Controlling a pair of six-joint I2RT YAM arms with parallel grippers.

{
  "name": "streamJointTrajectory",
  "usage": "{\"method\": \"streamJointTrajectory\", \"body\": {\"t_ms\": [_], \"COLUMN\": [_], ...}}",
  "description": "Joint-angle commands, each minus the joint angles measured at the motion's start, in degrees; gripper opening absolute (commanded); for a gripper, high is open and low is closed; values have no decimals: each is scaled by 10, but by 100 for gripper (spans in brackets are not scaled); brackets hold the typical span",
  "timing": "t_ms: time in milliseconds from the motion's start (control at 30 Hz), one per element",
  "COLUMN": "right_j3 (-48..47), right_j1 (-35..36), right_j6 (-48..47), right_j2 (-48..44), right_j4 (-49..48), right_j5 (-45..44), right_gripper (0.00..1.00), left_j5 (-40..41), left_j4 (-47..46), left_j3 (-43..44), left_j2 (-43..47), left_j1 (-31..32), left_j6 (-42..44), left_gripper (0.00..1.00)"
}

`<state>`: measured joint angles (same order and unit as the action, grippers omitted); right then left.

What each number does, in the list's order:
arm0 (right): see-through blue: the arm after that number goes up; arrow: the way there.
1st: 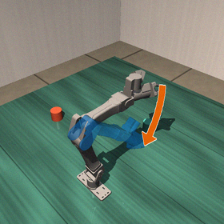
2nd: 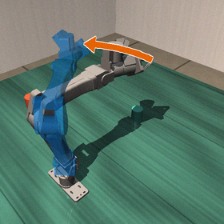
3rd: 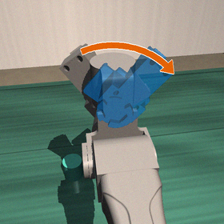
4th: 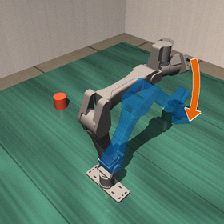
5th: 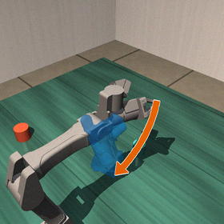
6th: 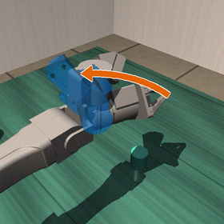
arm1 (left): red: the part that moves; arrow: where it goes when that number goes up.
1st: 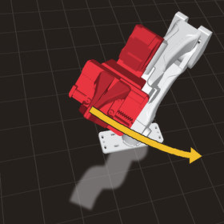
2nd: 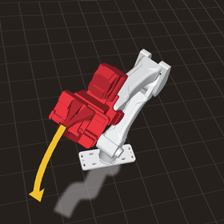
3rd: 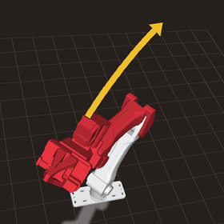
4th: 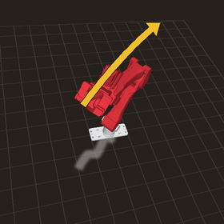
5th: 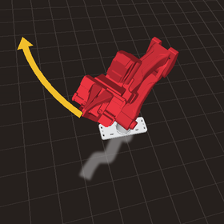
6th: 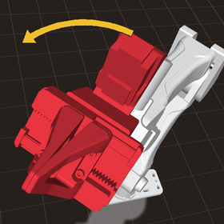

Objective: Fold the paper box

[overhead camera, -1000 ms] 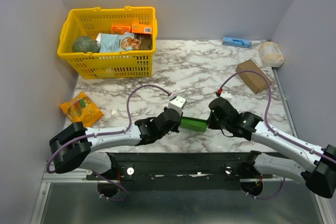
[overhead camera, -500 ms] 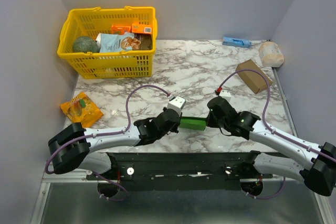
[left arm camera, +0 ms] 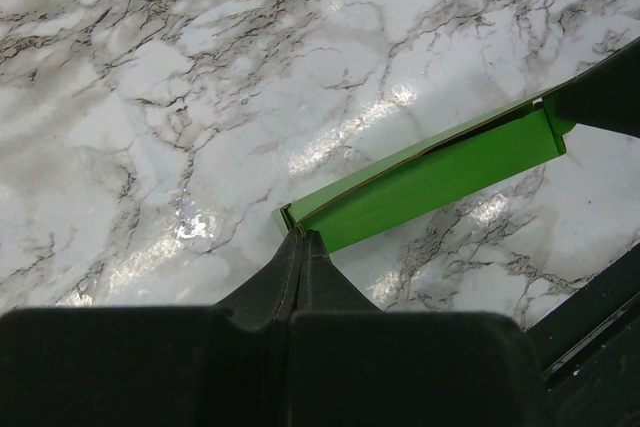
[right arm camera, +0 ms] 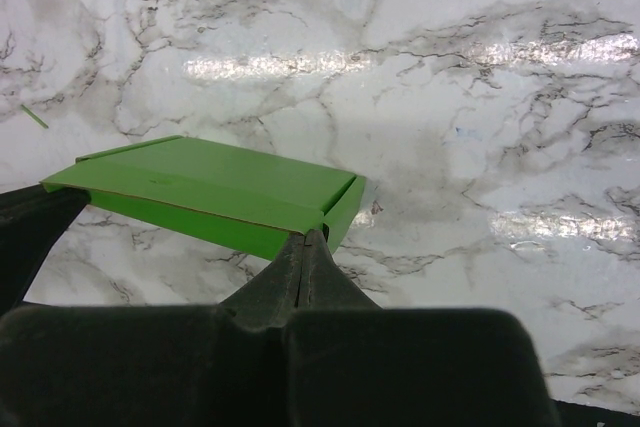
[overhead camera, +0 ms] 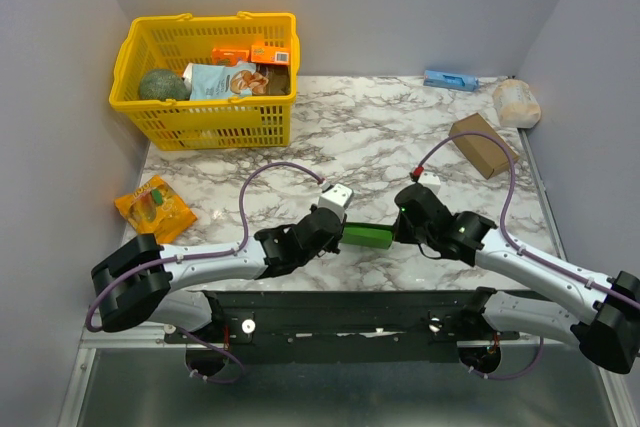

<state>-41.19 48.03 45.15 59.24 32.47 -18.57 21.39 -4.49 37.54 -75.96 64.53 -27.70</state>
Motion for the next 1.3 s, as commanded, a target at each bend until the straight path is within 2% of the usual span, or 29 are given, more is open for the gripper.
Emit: {"method": "streamJointTrajectory", "body": {"t_ms": [0, 400, 767, 1100, 1133, 1167, 1267], "right_j3": [-28, 18, 8, 22, 16, 3, -18], "right_j1": [11, 16, 98, 134, 134, 133, 133], "right_j6": [27, 0, 20, 67, 67, 64, 63], "right_j2": [3, 9, 75, 88, 76, 69, 39], "right_j4": [-56, -43, 15, 36, 42, 47, 66], "right_j5": [46, 45, -44, -61, -61, -60, -49], "right_gripper": [0, 0, 1, 0, 3, 19, 41], "left_j5": [-64, -61, -52, -45, -45, -45, -40], "left_j4": [102, 102, 100, 94, 93, 93, 99], "left_j3": [-41, -41, -37, -41, -42, -41, -40], "left_j2": [-27, -23, -24, -25, -25, -25, -30], "left_j1": [16, 16, 16, 16, 16, 16, 16], "left_j6": [-13, -17, -21, -18, -13, -10, 2], "left_gripper": [0, 0, 0, 0, 0, 0, 0]}}
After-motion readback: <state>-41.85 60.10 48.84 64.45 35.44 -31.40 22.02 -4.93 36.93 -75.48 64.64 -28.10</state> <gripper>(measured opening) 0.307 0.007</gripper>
